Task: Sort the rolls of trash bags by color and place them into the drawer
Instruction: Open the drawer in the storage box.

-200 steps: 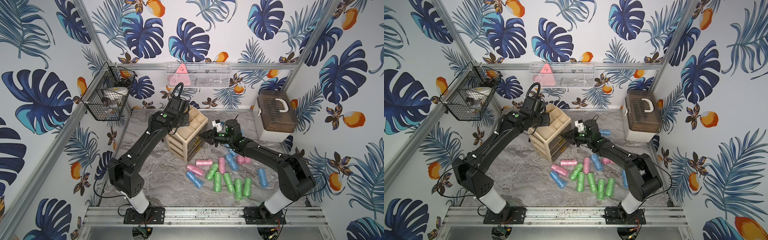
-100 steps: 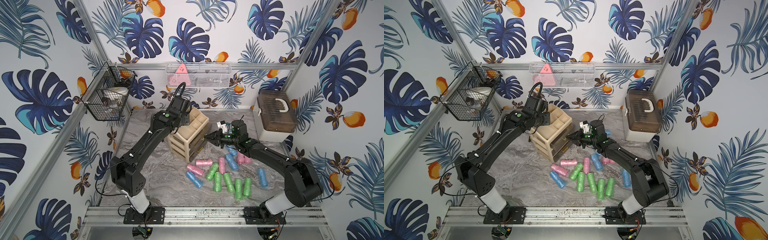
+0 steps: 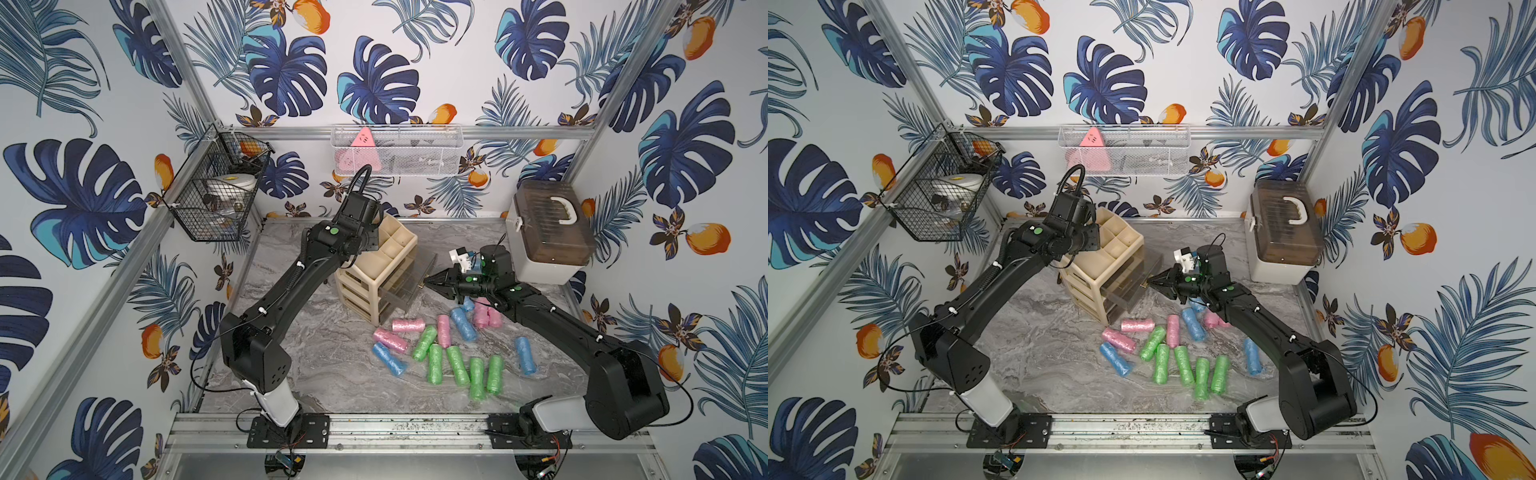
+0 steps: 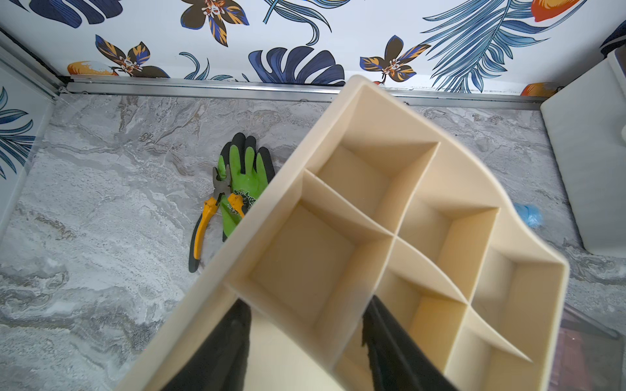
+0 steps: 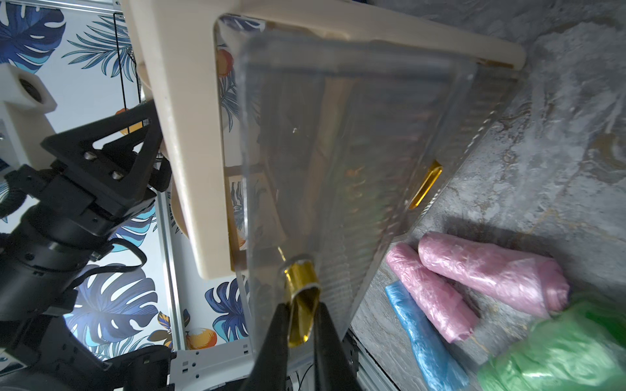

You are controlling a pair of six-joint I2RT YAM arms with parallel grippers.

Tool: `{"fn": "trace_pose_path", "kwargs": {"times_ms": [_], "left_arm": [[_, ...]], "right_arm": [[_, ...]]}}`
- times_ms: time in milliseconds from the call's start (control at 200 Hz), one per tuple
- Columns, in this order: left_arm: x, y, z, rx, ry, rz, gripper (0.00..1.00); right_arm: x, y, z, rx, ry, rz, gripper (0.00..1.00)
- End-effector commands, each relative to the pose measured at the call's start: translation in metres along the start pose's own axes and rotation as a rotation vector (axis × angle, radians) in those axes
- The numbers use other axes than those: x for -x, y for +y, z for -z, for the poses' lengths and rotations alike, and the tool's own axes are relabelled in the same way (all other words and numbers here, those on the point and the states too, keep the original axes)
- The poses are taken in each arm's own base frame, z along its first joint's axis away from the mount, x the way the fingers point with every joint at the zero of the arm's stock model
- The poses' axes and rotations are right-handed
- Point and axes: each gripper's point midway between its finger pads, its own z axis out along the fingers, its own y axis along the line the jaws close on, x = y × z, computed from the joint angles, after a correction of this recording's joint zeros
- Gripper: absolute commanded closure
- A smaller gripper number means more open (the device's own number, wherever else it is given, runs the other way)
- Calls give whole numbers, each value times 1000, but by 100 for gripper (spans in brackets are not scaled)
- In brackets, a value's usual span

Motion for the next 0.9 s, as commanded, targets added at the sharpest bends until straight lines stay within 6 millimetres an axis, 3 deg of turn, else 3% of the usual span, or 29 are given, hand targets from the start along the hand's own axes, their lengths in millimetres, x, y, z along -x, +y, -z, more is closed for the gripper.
{"fn": "trace_pose_path", "kwargs": {"times_ms": [0,896], "left_arm": [[-7,8,0,36,24,-31,44],[-2,7,5,28,10,-31,43]], "right_arm": [[2,-6,7,-32,-22,20,89],[-2,-14,34,-40,-69,-8,87]]}}
